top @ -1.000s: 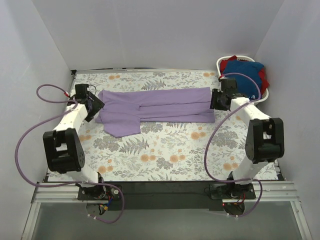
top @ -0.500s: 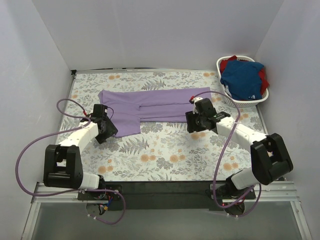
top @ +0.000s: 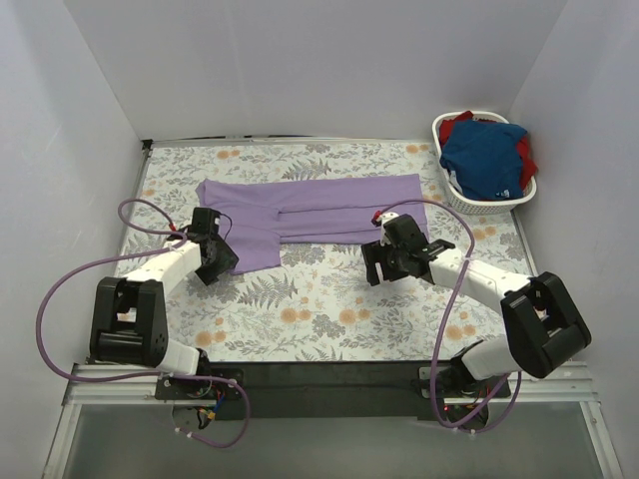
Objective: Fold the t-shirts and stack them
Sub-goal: Fold the tshirt
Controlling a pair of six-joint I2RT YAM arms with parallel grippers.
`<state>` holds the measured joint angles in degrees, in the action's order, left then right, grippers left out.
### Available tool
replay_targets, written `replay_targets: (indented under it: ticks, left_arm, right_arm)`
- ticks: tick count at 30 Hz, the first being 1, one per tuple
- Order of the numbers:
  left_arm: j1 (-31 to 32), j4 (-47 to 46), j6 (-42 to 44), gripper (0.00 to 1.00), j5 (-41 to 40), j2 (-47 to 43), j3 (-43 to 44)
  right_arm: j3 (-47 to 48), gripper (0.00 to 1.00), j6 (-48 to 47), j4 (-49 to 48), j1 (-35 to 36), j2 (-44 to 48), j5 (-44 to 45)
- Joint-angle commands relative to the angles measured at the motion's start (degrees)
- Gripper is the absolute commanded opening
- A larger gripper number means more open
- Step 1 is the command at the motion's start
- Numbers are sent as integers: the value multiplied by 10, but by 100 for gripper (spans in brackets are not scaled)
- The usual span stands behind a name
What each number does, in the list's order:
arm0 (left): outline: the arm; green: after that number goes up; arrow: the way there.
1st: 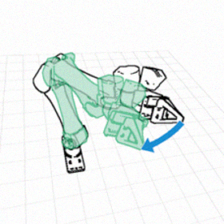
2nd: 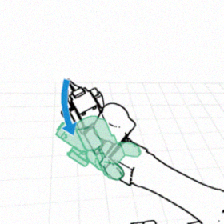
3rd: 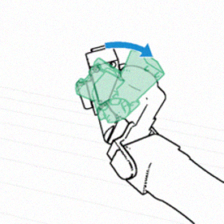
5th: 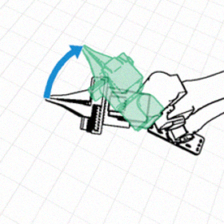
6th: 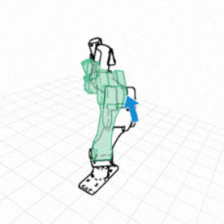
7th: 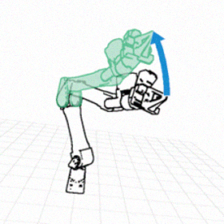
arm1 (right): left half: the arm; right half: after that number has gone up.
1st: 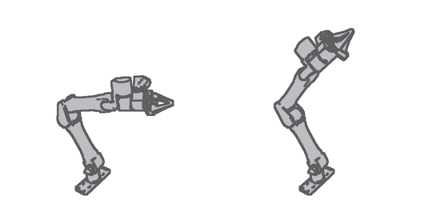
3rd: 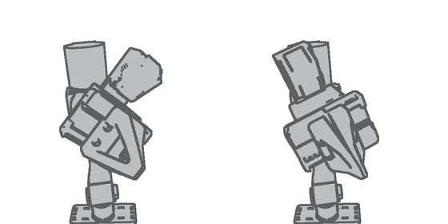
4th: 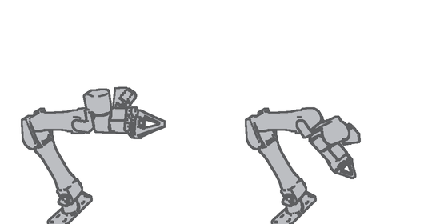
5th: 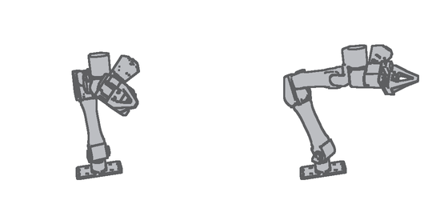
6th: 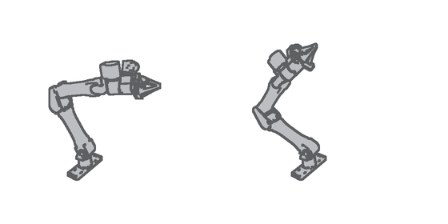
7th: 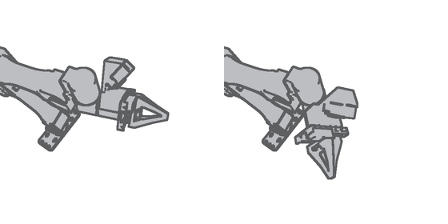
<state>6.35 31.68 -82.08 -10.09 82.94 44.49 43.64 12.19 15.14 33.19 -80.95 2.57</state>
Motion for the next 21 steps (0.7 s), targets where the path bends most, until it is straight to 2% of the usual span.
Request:
replay_targets:
  ticks: [1,5,8,11,12,13,15,21]
  left_arm:
    - [2,-19,-26,53,-14,-2,1]
    - [3,-24,-35,50,-12,17,2]
    - [9,-25,-42,35,-12,24,8]
    - [10,-24,-42,15,-10,27,17]
    - [10,-23,-41,12,-6,27,29]
    - [10,-22,-40,4,-3,28,38]
    - [10,-19,-37,0,-5,32,68]
    - [10,-16,-19,0,-25,95,167]
  right_arm:
    - [-14,86,0,-26,4,19,-1]
    - [-22,87,0,-30,4,29,-7]
    - [-29,89,1,-31,5,37,-6]
    - [-36,90,0,-29,4,47,-5]
    - [-36,90,-1,-30,5,48,-5]
    - [-36,92,-1,-30,5,50,-4]
    - [-35,94,-4,-29,5,54,-3]
    - [-26,97,-14,-28,5,59,16]
